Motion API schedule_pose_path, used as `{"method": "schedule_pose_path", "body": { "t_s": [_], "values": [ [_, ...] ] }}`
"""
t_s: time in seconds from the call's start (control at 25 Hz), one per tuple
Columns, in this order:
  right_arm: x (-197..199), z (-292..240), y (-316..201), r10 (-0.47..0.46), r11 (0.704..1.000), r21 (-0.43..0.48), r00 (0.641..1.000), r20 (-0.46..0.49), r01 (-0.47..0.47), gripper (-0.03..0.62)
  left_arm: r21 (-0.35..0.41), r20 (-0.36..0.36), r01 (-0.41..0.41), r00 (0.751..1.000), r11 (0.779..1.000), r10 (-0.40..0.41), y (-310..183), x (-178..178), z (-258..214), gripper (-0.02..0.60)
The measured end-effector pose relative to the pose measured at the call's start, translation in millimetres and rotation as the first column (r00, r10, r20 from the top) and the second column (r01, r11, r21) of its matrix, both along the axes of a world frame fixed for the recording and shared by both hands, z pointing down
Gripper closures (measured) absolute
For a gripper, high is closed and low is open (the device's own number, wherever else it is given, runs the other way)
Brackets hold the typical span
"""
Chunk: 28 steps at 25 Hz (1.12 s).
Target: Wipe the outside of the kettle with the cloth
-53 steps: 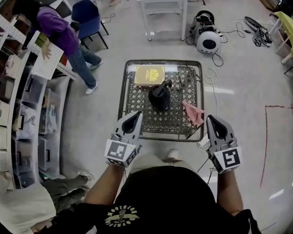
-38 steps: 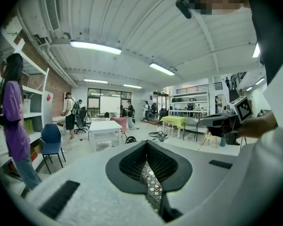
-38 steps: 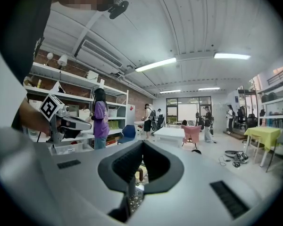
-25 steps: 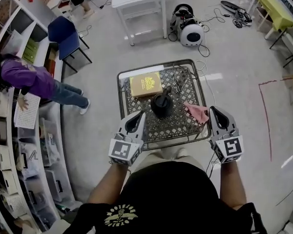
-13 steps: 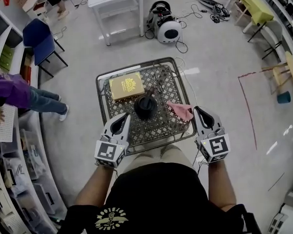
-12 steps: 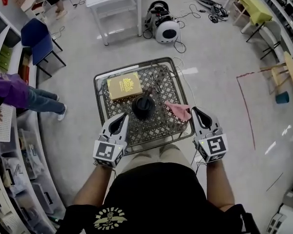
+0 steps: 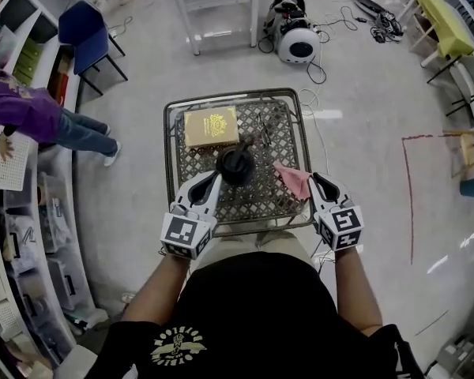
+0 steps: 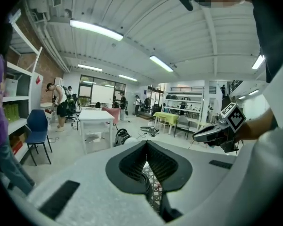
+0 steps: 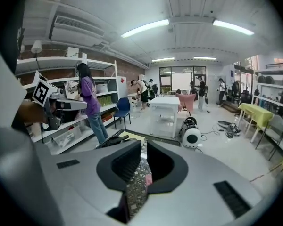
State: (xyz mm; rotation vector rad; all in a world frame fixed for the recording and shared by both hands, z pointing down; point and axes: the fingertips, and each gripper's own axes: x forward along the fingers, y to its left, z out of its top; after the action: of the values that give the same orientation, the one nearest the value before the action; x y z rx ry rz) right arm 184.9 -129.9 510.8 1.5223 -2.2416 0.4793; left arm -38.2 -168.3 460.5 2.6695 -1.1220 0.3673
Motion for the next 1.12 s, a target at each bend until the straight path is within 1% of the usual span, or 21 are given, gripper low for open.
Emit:
{"method": "schedule_pose_path", "body": {
  "t_s": [0.16, 0.28, 0.36, 0.52, 0.64, 0.72, 0.8, 0.88, 0.96, 1.04, 1.12],
  "values": [
    [13.5, 33.7, -13.9, -0.046, 0.997, -0.061, 0.999, 0.026, 0.047, 0.580, -0.006, 0.036, 0.067, 0.997, 0.998, -0.067, 0.7, 2.5, -1.0, 0.572],
    [21.1, 64.4, -20.3, -0.075, 0.990, -0.115, 0.995, 0.059, 0.082, 0.574, -0.002, 0.060, 0.133, 0.989, 0.991, -0.133, 3.4, -4.7, 0.0, 0.572],
    [22.5, 86.1, -23.9, -0.108, 0.981, -0.151, 0.991, 0.078, 0.119, 0.517, -0.008, 0.069, 0.188, 0.980, 0.982, -0.187, 6.6, -13.2, 2.5, 0.572],
    [26.1, 131.8, -25.2, -0.164, 0.956, -0.233, 0.983, 0.080, 0.178, 0.491, -0.042, 0.032, 0.294, 0.956, 0.955, -0.293, 14.7, -22.5, 1.5, 0.572],
    [23.1, 165.3, -21.7, -0.221, 0.927, -0.292, 0.972, 0.083, 0.236, 0.454, -0.044, 0.041, 0.346, 0.938, 0.937, -0.344, 22.0, -24.6, 4.3, 0.572],
    [21.0, 185.2, -20.4, -0.265, 0.903, -0.328, 0.960, 0.089, 0.279, 0.428, -0.075, 0.019, 0.382, 0.924, 0.921, -0.381, 28.6, -25.5, 8.1, 0.572],
    [22.8, 207.2, -20.5, -0.291, 0.882, -0.363, 0.953, 0.081, 0.300, 0.413, -0.087, 0.012, 0.407, 0.913, 0.909, -0.407, 33.8, -26.8, 11.8, 0.572],
    [26.8, 233.4, -23.1, -0.304, 0.865, -0.405, 0.951, 0.050, 0.297, 0.410, -0.089, 0.029, 0.426, 0.905, 0.901, -0.425, 36.5, -30.0, 17.3, 0.572],
    [33.8, 261.7, -23.3, -0.312, 0.841, -0.462, 0.950, 0.009, 0.281, 0.408, -0.102, 0.041, 0.442, 0.897, 0.891, -0.440, 40.9, -32.4, 23.4, 0.572],
    [40.0, 284.6, -21.1, -0.329, 0.811, -0.522, 0.944, -0.031, 0.265, 0.408, -0.113, 0.054, 0.454, 0.891, 0.884, -0.451, 46.8, -34.0, 28.1, 0.572],
    [41.3, 305.2, -17.1, -0.354, 0.778, -0.570, 0.934, -0.052, 0.263, 0.408, -0.118, 0.067, 0.466, 0.885, 0.877, -0.461, 52.4, -37.1, 30.8, 0.572]
  ]
}}
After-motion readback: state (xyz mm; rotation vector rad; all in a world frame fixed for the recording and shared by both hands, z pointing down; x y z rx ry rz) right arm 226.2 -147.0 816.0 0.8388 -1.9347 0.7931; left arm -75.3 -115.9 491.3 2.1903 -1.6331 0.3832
